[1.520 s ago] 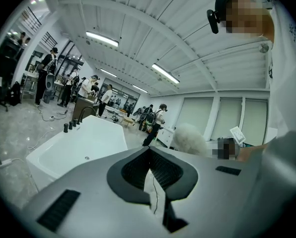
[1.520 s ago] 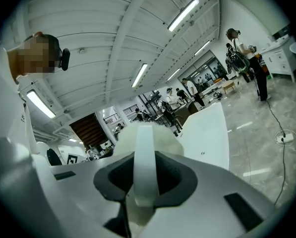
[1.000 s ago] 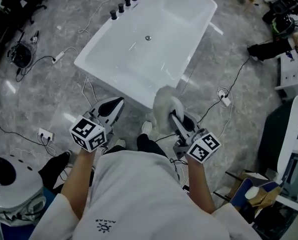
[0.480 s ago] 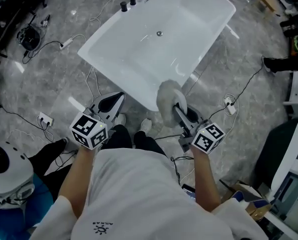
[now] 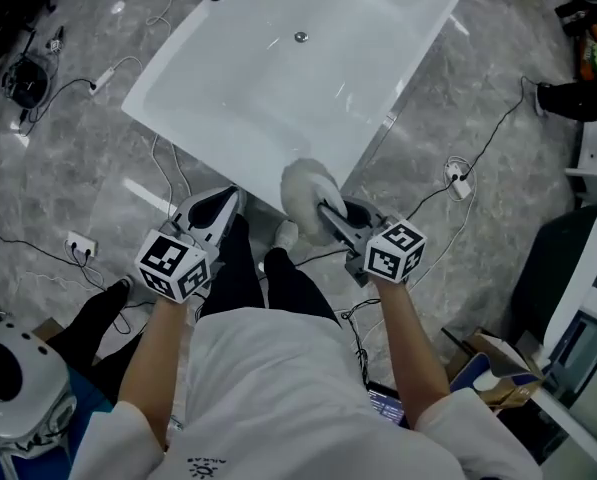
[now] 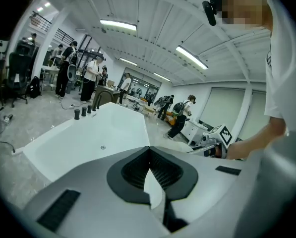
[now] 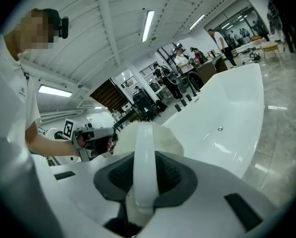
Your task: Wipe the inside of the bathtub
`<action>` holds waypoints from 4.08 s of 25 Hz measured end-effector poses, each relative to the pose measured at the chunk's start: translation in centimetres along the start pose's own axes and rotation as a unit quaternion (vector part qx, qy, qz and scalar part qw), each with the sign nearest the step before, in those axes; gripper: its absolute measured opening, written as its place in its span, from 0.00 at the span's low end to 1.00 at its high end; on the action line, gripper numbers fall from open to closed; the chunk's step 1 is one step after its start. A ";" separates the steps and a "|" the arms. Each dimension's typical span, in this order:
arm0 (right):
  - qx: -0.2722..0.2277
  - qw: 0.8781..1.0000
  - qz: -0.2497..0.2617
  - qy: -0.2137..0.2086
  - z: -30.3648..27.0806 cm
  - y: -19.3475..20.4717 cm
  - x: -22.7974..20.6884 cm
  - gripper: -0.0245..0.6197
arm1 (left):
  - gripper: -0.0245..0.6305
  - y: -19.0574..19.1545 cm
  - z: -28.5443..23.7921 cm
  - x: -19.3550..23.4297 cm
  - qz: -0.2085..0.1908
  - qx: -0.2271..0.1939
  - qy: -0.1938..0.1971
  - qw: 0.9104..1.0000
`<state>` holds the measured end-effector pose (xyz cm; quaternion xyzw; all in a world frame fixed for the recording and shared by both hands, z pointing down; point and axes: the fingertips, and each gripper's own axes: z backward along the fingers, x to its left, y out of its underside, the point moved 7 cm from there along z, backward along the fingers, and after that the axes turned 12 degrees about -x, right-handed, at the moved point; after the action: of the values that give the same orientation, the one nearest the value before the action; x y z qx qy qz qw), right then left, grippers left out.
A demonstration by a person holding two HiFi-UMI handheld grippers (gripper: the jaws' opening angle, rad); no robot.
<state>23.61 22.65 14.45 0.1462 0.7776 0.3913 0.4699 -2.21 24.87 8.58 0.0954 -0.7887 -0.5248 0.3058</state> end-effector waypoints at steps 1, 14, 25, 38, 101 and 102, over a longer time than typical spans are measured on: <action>0.009 1.000 -0.004 0.001 -0.8 0.8 -0.7 0.19 | 0.05 0.6 -0.8 0.8 0.001 0.007 0.002 1.000; 0.213 0.973 0.084 -0.034 -9.2 10.2 -8.8 0.19 | 0.05 8.9 -7.2 7.8 0.017 0.080 0.036 0.996; 0.344 0.932 0.091 -0.064 -12.9 14.8 -12.7 0.19 | 0.05 12.4 -12.2 11.7 0.019 0.097 0.048 0.994; 0.416 0.908 0.047 0.027 -15.0 17.3 -16.8 0.18 | 0.05 14.6 -15.4 13.9 0.017 0.124 0.077 0.989; 0.363 0.889 -0.048 0.274 -30.0 31.8 -39.8 0.19 | 0.05 33.5 -35.3 31.4 -0.078 0.281 0.176 0.940; 0.363 0.890 -0.043 0.272 -30.3 31.9 -39.9 0.19 | 0.05 33.4 -35.5 31.5 -0.080 0.280 0.177 0.940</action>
<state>14.16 5.38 70.47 0.1604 0.9685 0.0851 0.1702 -0.94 -2.90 59.49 0.3307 -0.8270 -0.2800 0.3583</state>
